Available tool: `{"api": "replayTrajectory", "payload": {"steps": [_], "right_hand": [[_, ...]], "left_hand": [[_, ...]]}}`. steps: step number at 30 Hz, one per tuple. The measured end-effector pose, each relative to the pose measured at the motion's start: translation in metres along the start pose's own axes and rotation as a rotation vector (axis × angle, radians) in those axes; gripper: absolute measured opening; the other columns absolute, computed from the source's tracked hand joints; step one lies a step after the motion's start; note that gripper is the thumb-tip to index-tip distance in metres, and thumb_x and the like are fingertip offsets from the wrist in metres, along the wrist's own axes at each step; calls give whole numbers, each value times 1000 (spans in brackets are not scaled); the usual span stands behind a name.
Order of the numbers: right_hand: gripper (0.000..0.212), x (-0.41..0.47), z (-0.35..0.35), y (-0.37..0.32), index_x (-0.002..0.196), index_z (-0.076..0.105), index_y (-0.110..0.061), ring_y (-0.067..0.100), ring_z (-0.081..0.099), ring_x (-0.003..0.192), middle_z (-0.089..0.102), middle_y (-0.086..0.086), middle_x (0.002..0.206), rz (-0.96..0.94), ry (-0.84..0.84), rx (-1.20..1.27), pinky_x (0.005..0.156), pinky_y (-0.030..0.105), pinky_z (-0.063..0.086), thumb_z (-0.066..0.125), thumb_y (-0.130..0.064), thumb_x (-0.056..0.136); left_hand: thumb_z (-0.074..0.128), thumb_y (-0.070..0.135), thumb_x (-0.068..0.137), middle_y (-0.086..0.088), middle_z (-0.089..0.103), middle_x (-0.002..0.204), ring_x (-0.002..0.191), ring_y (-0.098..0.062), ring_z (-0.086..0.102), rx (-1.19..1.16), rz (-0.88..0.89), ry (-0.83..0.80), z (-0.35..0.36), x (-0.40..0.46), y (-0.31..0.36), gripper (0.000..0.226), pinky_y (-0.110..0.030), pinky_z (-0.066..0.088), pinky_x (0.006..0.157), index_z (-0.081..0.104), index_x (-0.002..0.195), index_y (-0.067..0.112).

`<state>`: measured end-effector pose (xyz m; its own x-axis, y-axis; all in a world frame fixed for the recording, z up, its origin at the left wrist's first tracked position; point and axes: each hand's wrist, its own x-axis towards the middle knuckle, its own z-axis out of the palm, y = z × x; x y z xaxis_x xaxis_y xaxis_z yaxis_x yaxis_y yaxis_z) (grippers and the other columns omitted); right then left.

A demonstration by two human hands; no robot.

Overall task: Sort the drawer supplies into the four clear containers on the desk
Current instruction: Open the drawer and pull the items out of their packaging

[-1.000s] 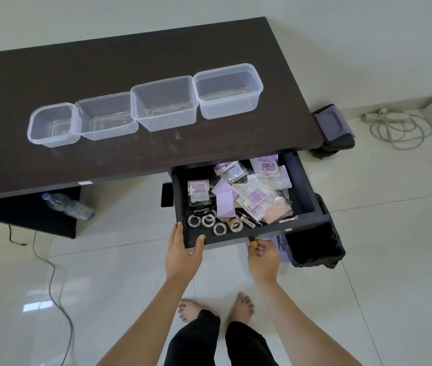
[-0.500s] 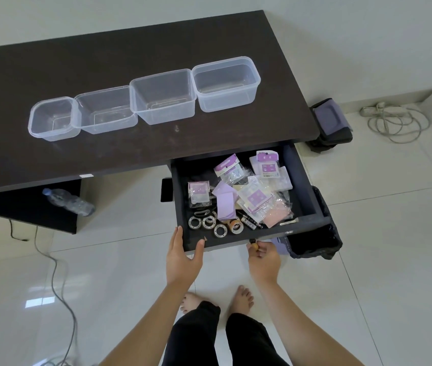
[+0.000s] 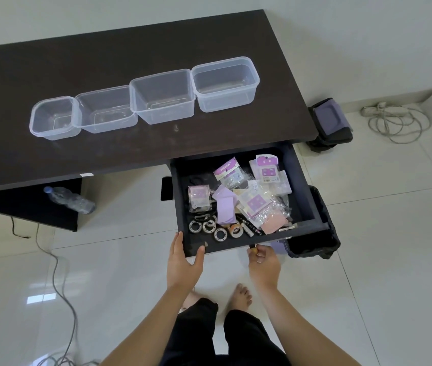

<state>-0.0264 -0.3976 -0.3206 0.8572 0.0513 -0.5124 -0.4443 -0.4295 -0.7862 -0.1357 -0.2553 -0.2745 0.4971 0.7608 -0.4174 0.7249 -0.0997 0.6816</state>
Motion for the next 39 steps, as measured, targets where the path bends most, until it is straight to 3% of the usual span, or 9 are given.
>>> {"api": "replayTrajectory", "payload": {"steps": [5, 10, 13, 16, 20, 24, 28, 35, 39], "right_hand": [[25, -3, -19, -24, 108, 52, -3, 25, 57, 90, 55, 10, 105, -116, 210, -13, 76, 31, 45, 60, -6, 85], [15, 22, -38, -75, 91, 53, -6, 31, 51, 87, 47, 0, 88, -374, 371, 1, 77, 43, 49, 56, 2, 78], [20, 37, -35, -102, 100, 54, -3, 25, 48, 92, 50, 6, 96, -463, 281, -48, 82, 36, 45, 59, -1, 81], [39, 58, -23, -110, 116, 51, -7, 23, 46, 104, 48, 12, 115, -423, 131, -215, 85, 33, 43, 66, -9, 80], [74, 85, -7, -111, 133, 38, -18, 30, 37, 117, 36, 12, 133, -344, -10, -492, 91, 46, 47, 77, -31, 71], [109, 111, 2, -122, 146, 7, -34, 35, 20, 135, 3, 10, 154, -202, -131, -816, 106, 56, 35, 80, -46, 65], [134, 136, 9, -132, 141, -19, -49, 40, -6, 144, -29, 2, 154, -125, -278, -966, 107, 69, 19, 87, -37, 59], [125, 165, 11, -124, 140, -9, -57, 44, -18, 142, -48, -13, 142, -78, -396, -1003, 106, 66, 30, 86, -24, 65], [102, 162, 11, -117, 143, 13, -54, 40, -12, 143, -31, -13, 153, -128, -341, -1025, 104, 60, 37, 81, -35, 69]], "left_hand": [[60, 28, 90, -4, 15, 158, 146, -19, 13, 40, 23, 72, 3, -1, 23, 66, -30, 25, 112, 29, 146, 10], [58, 24, 91, -4, 13, 158, 146, -19, 12, 45, 103, 97, 6, 14, 51, 59, -23, 24, 105, 33, 143, 10], [59, 27, 90, -3, 15, 158, 146, -20, 14, 55, 125, 73, 9, 33, 62, 60, -31, 26, 112, 34, 142, 11], [60, 31, 89, -4, 14, 158, 146, -22, 13, 88, 108, 48, 14, 56, 69, 65, -38, 27, 114, 31, 144, 11], [62, 41, 85, -3, 7, 159, 146, -27, 7, 152, 59, -30, 22, 87, 76, 76, -44, 27, 113, 25, 147, 16], [62, 50, 81, -4, 1, 159, 145, -32, 4, 243, 11, -92, 31, 119, 84, 84, -47, 33, 108, 19, 148, 23], [62, 54, 80, 1, -12, 158, 145, -32, -3, 266, -1, -198, 38, 147, 93, 89, -46, 38, 104, 9, 149, 34], [57, 70, 74, 3, -27, 155, 145, -37, -11, 301, -117, -337, 61, 173, 116, 95, -48, 41, 100, -1, 146, 49], [55, 78, 68, 3, -37, 150, 145, -40, -7, 325, -143, -328, 80, 177, 117, 96, -50, 45, 96, -2, 142, 56]]}}
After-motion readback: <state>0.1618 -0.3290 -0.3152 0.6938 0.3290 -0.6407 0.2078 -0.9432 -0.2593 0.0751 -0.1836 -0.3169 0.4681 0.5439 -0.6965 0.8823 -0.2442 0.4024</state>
